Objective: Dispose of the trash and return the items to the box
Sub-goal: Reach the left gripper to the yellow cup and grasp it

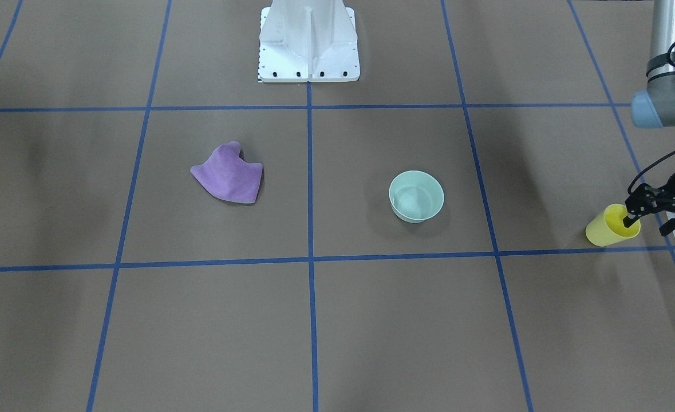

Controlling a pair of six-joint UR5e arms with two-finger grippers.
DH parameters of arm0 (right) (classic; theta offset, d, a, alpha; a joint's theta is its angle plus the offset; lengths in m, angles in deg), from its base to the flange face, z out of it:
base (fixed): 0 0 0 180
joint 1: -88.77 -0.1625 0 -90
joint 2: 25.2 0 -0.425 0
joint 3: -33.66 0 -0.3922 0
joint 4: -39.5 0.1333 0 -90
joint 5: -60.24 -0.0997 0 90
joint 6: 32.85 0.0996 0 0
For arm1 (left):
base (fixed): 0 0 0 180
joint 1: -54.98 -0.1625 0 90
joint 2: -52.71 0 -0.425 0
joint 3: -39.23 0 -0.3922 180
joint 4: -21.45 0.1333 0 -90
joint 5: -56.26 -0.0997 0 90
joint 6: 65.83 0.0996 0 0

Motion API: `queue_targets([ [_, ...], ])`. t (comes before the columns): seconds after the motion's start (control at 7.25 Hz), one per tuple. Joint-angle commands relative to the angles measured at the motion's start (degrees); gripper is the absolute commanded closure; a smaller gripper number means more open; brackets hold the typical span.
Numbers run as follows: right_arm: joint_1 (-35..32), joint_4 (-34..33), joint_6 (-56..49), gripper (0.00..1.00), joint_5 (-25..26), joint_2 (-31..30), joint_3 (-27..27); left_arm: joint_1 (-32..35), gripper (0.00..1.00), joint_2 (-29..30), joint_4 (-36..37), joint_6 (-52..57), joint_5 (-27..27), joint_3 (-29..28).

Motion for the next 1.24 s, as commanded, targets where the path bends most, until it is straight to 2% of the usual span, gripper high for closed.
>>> queue_targets([
  [0.0, 0.28, 0.02, 0.00, 0.00, 0.85, 0.00, -0.03, -0.54, 0.63, -0.91, -0.28, 0.09, 0.01, -0.10],
  [0.14, 0.37, 0.02, 0.00, 0.00, 1.11, 0.09, -0.03, -0.98, 0.89, -0.91, -0.28, -0.09, 0.01, -0.10],
  [0.28, 0.46, 0.02, 0.00, 0.00, 1.11, 0.09, -0.03, -1.07, 1.00, -0.91, -0.36, -0.26, 0.10, 0.25],
  [0.41, 0.55, 0.02, 0.00, 0.00, 1.11, 0.17, -0.03, -1.07, 1.00, -0.82, -1.76, -0.44, 0.27, 0.60],
  [0.55, 0.55, 0.02, 0.00, 0.00, 1.11, 0.35, -0.11, -0.98, 1.00, -0.82, -2.29, -0.35, 3.32, 0.60],
  [0.69, 0.63, 0.02, 0.09, 0.00, 1.11, 0.35, -0.11, -0.20, 1.00, -0.82, -1.86, -0.01, 8.66, 1.73],
  [0.83, 0.63, 0.02, 0.00, 0.00, 1.11, 0.35, -0.29, 4.60, 1.00, -0.82, -1.25, 0.43, 9.93, 1.66],
  [0.97, 0.89, 0.02, 0.00, 0.00, 1.11, 0.44, -0.38, 6.12, 1.00, -0.73, 0.93, 5.14, 10.20, 1.74],
  [1.1, 1.16, 0.02, 0.09, 0.00, 1.11, 0.44, -0.29, 11.01, 1.00, 0.31, 8.00, 13.01, 11.25, 1.83],
])
